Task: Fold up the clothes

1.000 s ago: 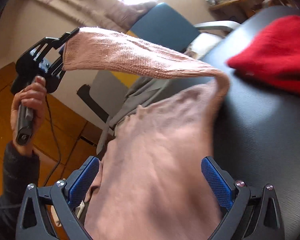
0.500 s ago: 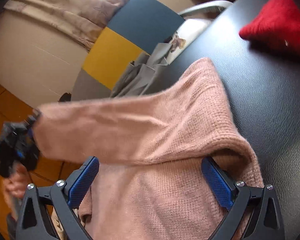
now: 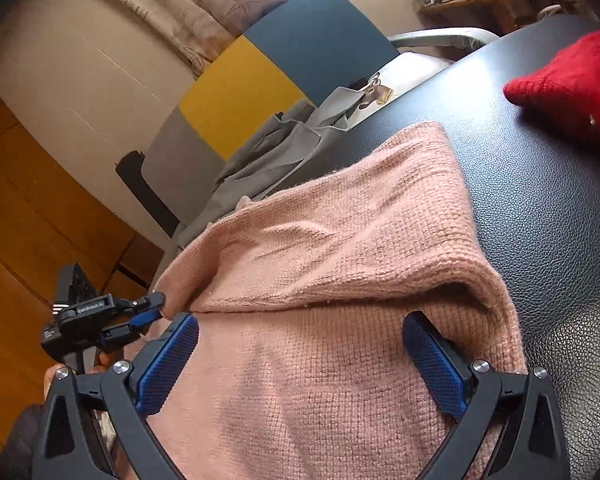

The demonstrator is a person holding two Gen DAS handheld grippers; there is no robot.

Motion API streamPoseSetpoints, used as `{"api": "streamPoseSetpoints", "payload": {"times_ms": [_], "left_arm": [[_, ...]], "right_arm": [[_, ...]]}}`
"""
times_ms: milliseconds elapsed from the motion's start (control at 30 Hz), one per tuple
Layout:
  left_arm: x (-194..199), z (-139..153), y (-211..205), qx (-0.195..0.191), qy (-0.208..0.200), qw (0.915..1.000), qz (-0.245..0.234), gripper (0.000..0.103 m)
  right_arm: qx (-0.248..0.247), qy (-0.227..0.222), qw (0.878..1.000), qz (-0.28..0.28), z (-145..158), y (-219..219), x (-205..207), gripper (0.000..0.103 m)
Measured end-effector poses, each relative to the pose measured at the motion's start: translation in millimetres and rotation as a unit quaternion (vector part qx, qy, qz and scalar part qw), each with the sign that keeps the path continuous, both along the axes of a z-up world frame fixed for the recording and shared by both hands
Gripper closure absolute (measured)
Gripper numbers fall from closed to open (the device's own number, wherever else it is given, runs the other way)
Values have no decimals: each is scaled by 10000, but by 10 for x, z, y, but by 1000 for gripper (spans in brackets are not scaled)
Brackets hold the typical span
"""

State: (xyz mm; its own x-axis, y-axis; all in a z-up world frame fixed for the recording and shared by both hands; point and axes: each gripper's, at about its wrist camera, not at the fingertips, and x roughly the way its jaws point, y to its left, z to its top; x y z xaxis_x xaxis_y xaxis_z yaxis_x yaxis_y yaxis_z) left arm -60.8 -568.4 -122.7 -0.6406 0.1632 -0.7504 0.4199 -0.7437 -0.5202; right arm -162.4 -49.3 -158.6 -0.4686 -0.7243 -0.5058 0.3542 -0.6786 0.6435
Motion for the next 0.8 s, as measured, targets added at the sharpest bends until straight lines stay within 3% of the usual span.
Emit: {"api": "streamPoseSetpoints", "payload": {"times_ms": [67, 167, 233, 300, 433, 533, 600, 733, 800], "left_arm": [[36, 42, -57, -65, 73, 10000, 14, 68], [90, 120, -140, -267, 170, 9994, 139, 53], [97, 124, -131, -382, 172, 9991, 82, 47], [67, 102, -87, -555, 79, 9984, -29, 34], [-81, 0, -14, -1010, -286, 9943, -155, 31], [-202, -118, -88, -620, -410, 9971, -189, 31], [-276, -162, -127, -557, -437, 9974, -149, 31], [-396, -175, -194, -160, -252, 9995, -123, 33], [-461, -203, -196, 161, -265, 9993, -188, 44]], "right_arm": [[20, 8, 10000, -4, -4, -14, -8, 0], [7, 16, 10000, -10, -23, -27, -32, 0], [17, 24, 10000, -23, -26, -35, -36, 0], [35, 32, 10000, -28, -26, -38, -31, 0], [55, 44, 10000, -36, -27, -38, -20, 0], [68, 52, 10000, -46, -32, -44, -24, 0], [80, 57, 9999, -49, -33, -45, -24, 0], [57, 62, 9999, -57, -32, -38, -18, 0], [47, 63, 9999, -62, -33, -36, -17, 0]]}}
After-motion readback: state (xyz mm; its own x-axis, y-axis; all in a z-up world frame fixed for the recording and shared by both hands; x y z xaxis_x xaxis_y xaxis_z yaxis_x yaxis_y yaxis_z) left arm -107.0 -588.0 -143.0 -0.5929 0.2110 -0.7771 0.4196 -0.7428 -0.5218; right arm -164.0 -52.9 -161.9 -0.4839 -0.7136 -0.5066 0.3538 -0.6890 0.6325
